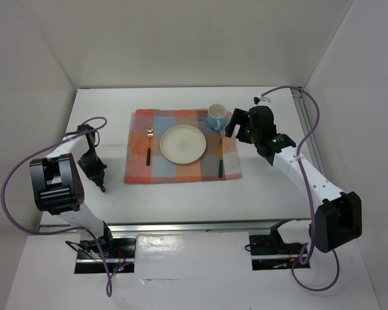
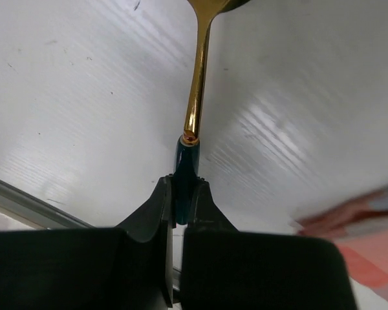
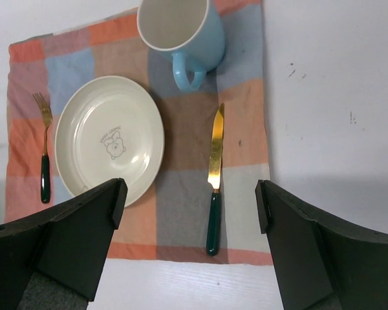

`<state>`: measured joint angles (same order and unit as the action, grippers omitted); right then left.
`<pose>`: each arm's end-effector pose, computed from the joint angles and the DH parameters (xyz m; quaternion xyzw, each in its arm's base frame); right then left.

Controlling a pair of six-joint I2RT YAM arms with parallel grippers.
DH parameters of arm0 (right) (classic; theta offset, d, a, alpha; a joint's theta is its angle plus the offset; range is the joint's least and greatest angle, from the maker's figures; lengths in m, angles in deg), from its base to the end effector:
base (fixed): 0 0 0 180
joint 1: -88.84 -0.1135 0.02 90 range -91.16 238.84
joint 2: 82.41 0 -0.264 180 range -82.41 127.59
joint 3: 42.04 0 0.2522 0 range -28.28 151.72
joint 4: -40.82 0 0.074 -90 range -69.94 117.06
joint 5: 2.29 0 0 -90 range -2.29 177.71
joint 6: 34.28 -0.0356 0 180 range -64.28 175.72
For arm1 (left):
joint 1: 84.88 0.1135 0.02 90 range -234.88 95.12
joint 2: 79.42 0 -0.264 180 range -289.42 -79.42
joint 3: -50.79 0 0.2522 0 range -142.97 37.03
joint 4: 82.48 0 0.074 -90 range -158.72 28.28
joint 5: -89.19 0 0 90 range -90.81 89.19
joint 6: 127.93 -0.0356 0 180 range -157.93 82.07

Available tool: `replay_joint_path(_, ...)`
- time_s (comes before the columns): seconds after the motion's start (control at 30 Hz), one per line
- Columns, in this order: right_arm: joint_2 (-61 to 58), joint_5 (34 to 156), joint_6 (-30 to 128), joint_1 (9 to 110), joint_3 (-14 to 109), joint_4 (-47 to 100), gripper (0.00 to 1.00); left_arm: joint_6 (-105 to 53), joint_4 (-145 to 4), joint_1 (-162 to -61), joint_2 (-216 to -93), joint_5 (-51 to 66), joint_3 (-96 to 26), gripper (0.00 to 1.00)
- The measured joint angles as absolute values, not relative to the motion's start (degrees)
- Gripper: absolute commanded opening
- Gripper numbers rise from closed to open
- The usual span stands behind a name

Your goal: Set the dinner table for one person

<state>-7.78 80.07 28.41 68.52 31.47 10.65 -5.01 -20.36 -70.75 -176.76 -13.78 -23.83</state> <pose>0.2788 0.0982 0.3064 0.0856 0.8661 0.1444 0.4709 0.2852 0.0800 0.1697 -0.4009 0.9081 0.1040 0.0625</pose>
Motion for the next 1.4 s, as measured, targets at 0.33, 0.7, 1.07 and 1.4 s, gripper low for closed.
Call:
replay_joint_path(0.33, -11.13, 79.75, 28.61, 68.87, 33.39, 5.08, 0.94, -9.73, -17.93, -81.85, -164.27, -3.79, -39.2, 0.0)
replay_joint_path(0.7, -16.48, 78.5, 29.09, 69.16, 34.07, -1.85, 0.94, -5.53, -21.5, -112.98, -178.04, 11.31, -48.6, 0.0)
replay_joint_path(1.07, -21.29, 75.05, 29.29, 70.12, 35.6, -7.92, 0.94, 5.99, -28.38, -125.52, -196.54, 11.46, -61.69, 0.0)
replay_joint_path(1.4, -21.95, 74.37, 29.46, 70.14, 36.36, -10.74, 0.94, 9.55, -29.45, -125.68, -207.03, 8.05, -68.4, 0.0)
